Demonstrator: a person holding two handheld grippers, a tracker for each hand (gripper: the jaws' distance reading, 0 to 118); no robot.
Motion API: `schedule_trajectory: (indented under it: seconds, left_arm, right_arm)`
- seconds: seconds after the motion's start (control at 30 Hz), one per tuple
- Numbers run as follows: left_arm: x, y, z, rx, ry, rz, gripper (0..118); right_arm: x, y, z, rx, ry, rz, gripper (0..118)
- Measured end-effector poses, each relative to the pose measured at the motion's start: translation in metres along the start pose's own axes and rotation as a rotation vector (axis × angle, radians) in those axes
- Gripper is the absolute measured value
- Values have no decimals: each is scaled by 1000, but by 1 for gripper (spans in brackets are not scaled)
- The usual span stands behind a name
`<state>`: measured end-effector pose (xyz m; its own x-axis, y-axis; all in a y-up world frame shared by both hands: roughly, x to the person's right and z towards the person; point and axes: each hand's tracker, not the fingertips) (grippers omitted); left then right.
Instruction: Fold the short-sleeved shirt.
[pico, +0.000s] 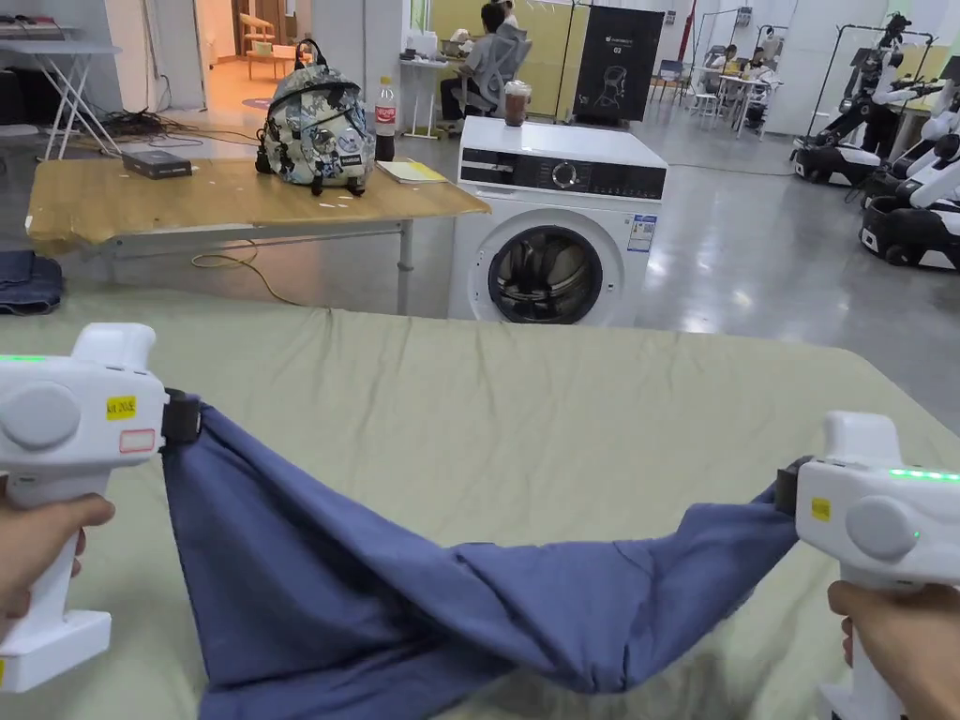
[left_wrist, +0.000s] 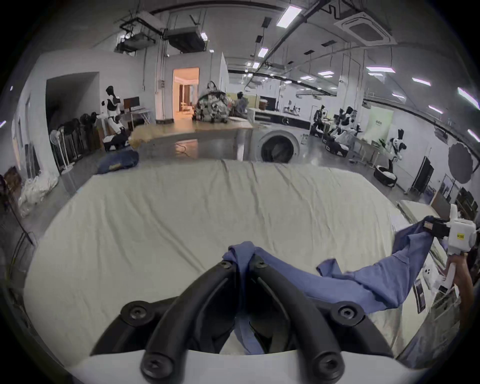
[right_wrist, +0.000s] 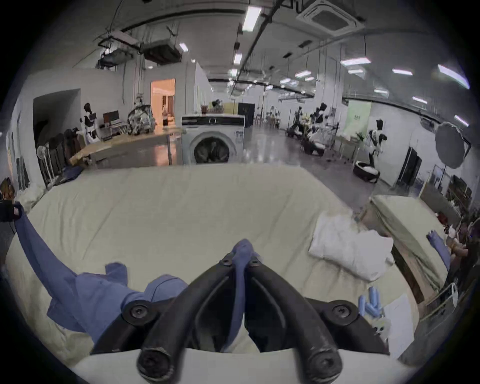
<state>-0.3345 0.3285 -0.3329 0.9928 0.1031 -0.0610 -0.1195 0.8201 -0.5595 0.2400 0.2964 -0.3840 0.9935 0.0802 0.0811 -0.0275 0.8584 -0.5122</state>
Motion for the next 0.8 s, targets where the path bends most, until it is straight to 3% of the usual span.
schedule_trajectory:
  seconds: [0.33, 0.8]
  left_arm:
    - [-51, 65, 32, 85, 115, 20, 2]
    - [-90, 146, 44, 199, 149, 77, 2]
  right_arm:
    - [0, 72, 23, 152, -49, 36, 2]
    - [-13, 171, 37, 286, -71, 16, 2]
